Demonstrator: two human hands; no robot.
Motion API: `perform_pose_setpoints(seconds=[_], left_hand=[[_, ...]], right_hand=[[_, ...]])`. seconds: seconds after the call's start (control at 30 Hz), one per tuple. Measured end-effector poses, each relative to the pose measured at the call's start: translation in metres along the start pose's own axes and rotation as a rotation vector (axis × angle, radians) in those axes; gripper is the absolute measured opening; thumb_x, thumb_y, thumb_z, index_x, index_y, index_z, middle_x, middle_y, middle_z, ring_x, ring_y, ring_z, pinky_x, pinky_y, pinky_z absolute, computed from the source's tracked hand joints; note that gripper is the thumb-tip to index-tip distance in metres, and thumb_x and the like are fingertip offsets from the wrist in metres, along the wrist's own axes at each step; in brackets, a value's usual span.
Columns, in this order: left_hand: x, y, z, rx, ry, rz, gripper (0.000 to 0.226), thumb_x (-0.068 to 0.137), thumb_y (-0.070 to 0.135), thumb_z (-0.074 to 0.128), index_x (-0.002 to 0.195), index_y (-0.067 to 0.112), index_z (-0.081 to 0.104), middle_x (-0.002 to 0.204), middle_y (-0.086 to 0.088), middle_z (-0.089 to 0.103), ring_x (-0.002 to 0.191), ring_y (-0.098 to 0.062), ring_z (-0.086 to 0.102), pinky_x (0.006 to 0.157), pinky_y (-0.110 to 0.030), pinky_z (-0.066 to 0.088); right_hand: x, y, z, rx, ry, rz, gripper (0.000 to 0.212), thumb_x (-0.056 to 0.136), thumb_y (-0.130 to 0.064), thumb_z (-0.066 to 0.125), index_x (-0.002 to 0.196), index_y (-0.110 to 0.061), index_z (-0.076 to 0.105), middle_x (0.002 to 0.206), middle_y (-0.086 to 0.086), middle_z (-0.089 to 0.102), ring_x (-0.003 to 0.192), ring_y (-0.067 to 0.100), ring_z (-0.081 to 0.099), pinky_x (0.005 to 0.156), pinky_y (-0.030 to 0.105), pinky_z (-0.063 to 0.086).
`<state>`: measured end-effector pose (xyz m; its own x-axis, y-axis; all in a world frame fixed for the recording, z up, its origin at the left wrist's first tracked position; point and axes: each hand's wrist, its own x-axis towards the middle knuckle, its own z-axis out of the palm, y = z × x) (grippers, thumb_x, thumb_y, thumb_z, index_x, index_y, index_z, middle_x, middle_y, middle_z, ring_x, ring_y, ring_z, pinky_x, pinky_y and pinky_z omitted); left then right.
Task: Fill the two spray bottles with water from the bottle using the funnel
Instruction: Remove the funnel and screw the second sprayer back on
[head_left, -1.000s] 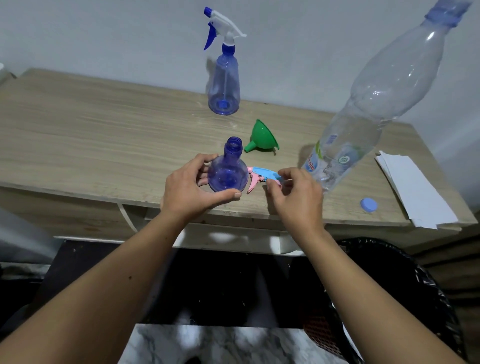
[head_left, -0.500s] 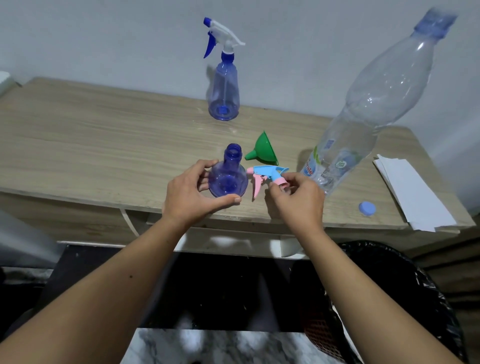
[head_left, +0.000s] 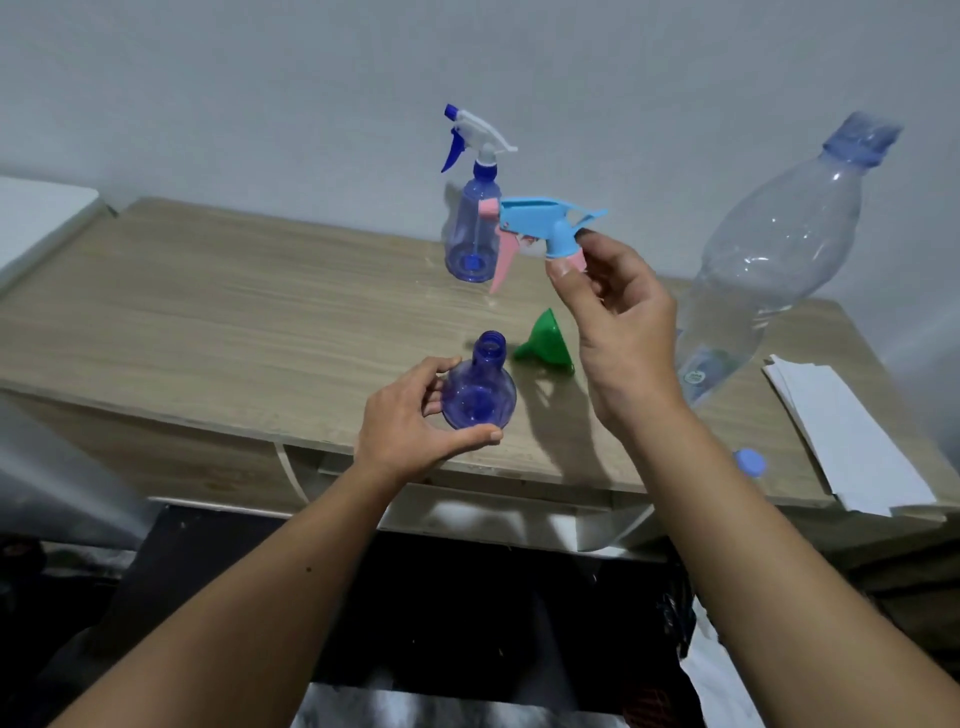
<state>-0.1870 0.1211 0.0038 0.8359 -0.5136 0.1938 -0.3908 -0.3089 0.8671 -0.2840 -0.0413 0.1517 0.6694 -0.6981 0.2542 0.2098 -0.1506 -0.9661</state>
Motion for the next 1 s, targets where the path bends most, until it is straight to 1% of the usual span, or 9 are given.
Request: perform_pose_setpoints(seconds=[0.13,0.33,0.5,0.6,0.67,0.77,0.83,0.93,1.0], left_hand=[[0.000,-0.003,0.001,-0.008,-0.003,-0.010,0.095,0.048,0.062,0.104,0.131,0.034,0.068,0.108,0.014,0.076,0.097,0.005,0.074,0.094,-0.027,0.063],[0.001,-0.002,0.000,-0.010,-0.002,-0.003,0.093,0.049,0.060,0.105,0.129,0.032,0.069,0.107,0.015,0.077,0.098,0.005,0.074,0.093,-0.026,0.063],[0.001,-0.002,0.002,-0.013,0.013,-0.012,0.092,0.047,0.062,0.104,0.128,0.036,0.069,0.107,0.016,0.076,0.096,0.003,0.074,0.094,-0.027,0.063],[0.002,-0.003,0.002,-0.012,0.011,-0.011,0.092,0.047,0.062,0.105,0.128,0.036,0.069,0.106,0.016,0.077,0.095,0.004,0.075,0.093,-0.027,0.063],[0.002,-0.003,0.002,-0.006,0.013,-0.009,0.091,0.048,0.061,0.105,0.128,0.036,0.069,0.105,0.016,0.077,0.094,0.004,0.075,0.093,-0.026,0.063],[0.001,-0.002,0.002,-0.014,0.017,-0.007,0.090,0.049,0.060,0.105,0.127,0.035,0.069,0.105,0.017,0.077,0.094,0.004,0.075,0.093,-0.027,0.064],[0.001,-0.001,0.002,-0.025,0.016,-0.008,0.090,0.050,0.058,0.106,0.128,0.034,0.069,0.106,0.016,0.078,0.096,0.004,0.075,0.093,-0.027,0.063],[0.002,0.000,0.002,-0.020,0.012,-0.009,0.092,0.051,0.059,0.106,0.130,0.032,0.069,0.108,0.016,0.078,0.097,0.006,0.074,0.093,-0.025,0.063],[0.002,0.001,0.002,-0.011,0.008,-0.011,0.093,0.051,0.060,0.105,0.131,0.032,0.068,0.109,0.017,0.078,0.097,0.006,0.074,0.093,-0.025,0.063]], right_hand=[[0.009,-0.020,0.010,0.055,-0.060,-0.048,0.032,0.096,-0.006,0.075,0.127,-0.009,0.066,0.102,-0.005,0.071,0.083,-0.001,0.062,0.093,0.024,0.056],[0.016,-0.033,0.015,0.051,-0.132,-0.101,0.025,0.099,-0.007,0.072,0.123,-0.008,0.065,0.104,0.000,0.072,0.085,0.000,0.069,0.088,0.024,0.058],[0.014,-0.019,0.017,0.067,-0.162,-0.088,0.021,0.099,-0.005,0.070,0.118,-0.009,0.062,0.104,0.003,0.071,0.088,0.013,0.066,0.087,0.029,0.056],[0.009,-0.001,0.018,0.043,-0.185,-0.060,0.023,0.099,-0.004,0.071,0.120,-0.003,0.061,0.108,0.007,0.070,0.086,0.014,0.066,0.088,0.031,0.055],[0.005,0.012,0.018,0.014,-0.200,-0.038,0.026,0.099,-0.003,0.071,0.123,0.000,0.062,0.108,0.005,0.070,0.084,0.011,0.066,0.088,0.028,0.056],[-0.003,0.031,0.014,-0.046,-0.228,0.002,0.030,0.097,0.003,0.070,0.126,0.003,0.062,0.099,-0.002,0.071,0.078,0.000,0.065,0.081,0.017,0.055],[-0.009,0.042,0.012,-0.085,-0.243,0.030,0.029,0.097,0.002,0.071,0.125,0.001,0.064,0.096,-0.002,0.072,0.080,-0.001,0.067,0.080,0.016,0.054],[-0.015,0.053,0.012,-0.139,-0.259,0.050,0.028,0.096,-0.004,0.075,0.123,-0.007,0.068,0.103,0.006,0.073,0.089,0.010,0.070,0.088,0.026,0.057],[-0.016,0.057,0.013,-0.145,-0.262,0.058,0.029,0.096,-0.005,0.075,0.124,-0.007,0.068,0.111,0.016,0.073,0.097,0.019,0.072,0.094,0.031,0.058]])
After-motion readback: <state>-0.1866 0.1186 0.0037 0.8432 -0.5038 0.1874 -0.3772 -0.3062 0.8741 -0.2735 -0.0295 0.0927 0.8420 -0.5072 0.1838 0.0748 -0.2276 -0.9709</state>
